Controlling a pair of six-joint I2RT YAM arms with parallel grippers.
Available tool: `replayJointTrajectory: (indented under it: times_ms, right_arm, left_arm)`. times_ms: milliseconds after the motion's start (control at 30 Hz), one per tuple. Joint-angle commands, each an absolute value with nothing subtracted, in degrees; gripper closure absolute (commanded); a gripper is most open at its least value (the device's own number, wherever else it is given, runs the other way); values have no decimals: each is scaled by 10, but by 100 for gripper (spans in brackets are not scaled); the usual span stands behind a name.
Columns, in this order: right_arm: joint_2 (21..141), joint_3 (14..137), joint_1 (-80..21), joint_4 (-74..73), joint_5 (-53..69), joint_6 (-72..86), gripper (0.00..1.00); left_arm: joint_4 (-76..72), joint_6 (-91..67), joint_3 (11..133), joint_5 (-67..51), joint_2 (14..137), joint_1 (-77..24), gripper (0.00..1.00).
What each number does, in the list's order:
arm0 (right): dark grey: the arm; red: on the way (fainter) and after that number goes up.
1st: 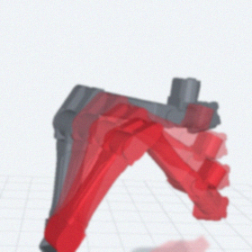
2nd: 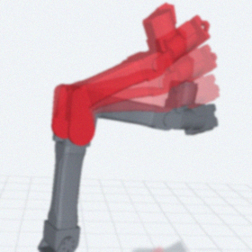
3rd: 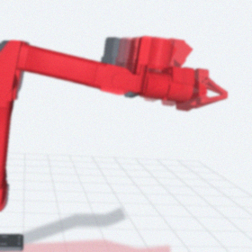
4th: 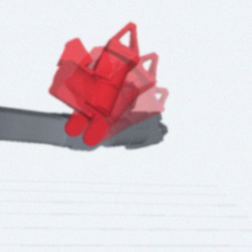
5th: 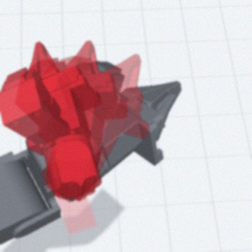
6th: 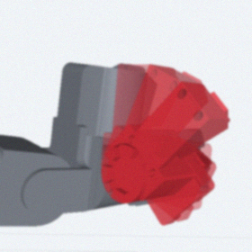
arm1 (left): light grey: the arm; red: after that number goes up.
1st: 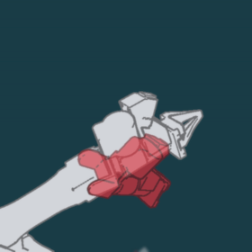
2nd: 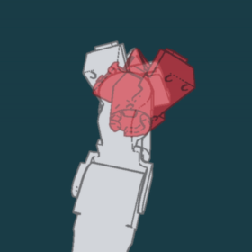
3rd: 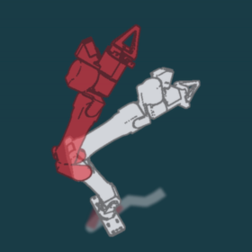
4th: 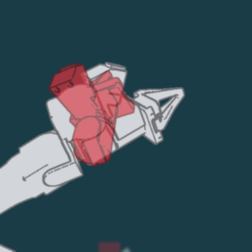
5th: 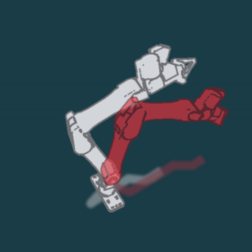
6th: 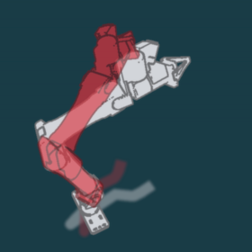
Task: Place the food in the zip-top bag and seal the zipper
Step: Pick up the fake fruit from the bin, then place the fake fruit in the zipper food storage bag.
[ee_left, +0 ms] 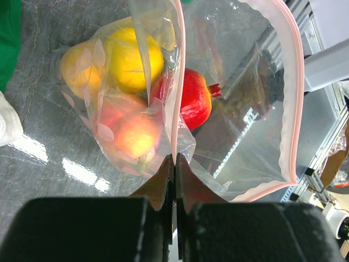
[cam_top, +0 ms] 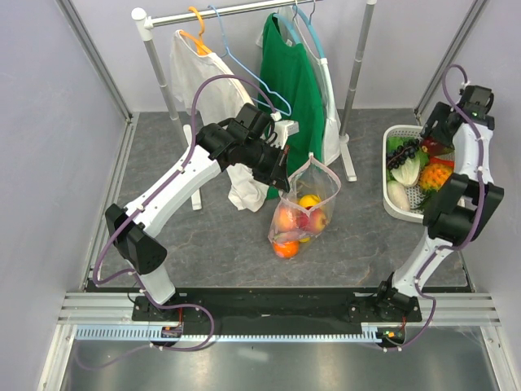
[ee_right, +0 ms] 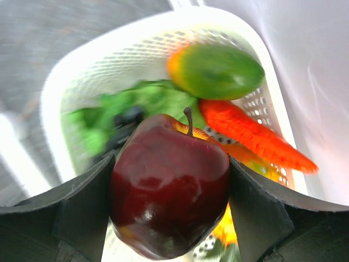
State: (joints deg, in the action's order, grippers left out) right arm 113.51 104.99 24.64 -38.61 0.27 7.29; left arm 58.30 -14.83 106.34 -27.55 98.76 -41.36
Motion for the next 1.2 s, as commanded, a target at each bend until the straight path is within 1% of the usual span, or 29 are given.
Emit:
replayJointTrajectory:
  times_ms: [0,33,100,133,167,200,367,433,567,600,667,733,867,933,1033,1067,1133,1167]
  right_arm:
    - [1020,1054,249,-412,96,43,58]
    - [1007,1055,249,-424,117,33,63]
    - [971,1054,248,-441,176,8,63]
    - [959,1054,248,-457,192,4,67]
    - [937,1054,248,-468,247,-16,68]
    - [926,1054,247,-482,266,-49,71]
    - [858,1057,232,-603,401,-165,72]
    - [839,1056,201,-654,436,-219,73]
    - [774,1019,112,-680,454,-248,75]
    - [762,993,73,-675,460,-249,75]
    - [731,965,39,-647,458,-217,75]
    - [713,931,4,-586,456,-186,75]
    - [691,902,-57,-499,466,-72,75]
    - [680,868,-93,-426,458,-26,76]
    - [665,830,-151,-349,415,31,76]
    - [666,818,-183,-332,380,35,76]
    - [664,798,-213,-311,333,40,76]
    - [664,776,-239,-289,291,41,75]
  left_arm:
    - [580,-119,1065,-280,973,-411,98]
    - [579,-118,1064,-279,972,-411,98]
    - [579,-118,1061,-280,971,-412,98]
    - [577,-118,1060,-280,970,-411,98]
    - [577,-118,1056,-280,969,-411,98]
    - [577,-119,1056,-280,969,-411,98]
    - [567,-120,1041,-279,957,-412,98]
    - [564,-120,1035,-278,956,-411,98]
    - [563,-119,1032,-277,954,-411,98]
    - [564,-118,1032,-277,955,-411,98]
    - [564,-116,1032,-278,955,-412,98]
    - [563,-113,1029,-278,954,-412,98]
    - [563,-112,1027,-284,951,-411,98]
    - [563,-110,1027,-285,949,-412,98]
    - [562,-109,1029,-284,949,-412,98]
    - [562,-109,1029,-286,948,-412,98]
    - [561,-112,1027,-290,946,-412,98]
    - [559,-113,1027,-294,945,-412,98]
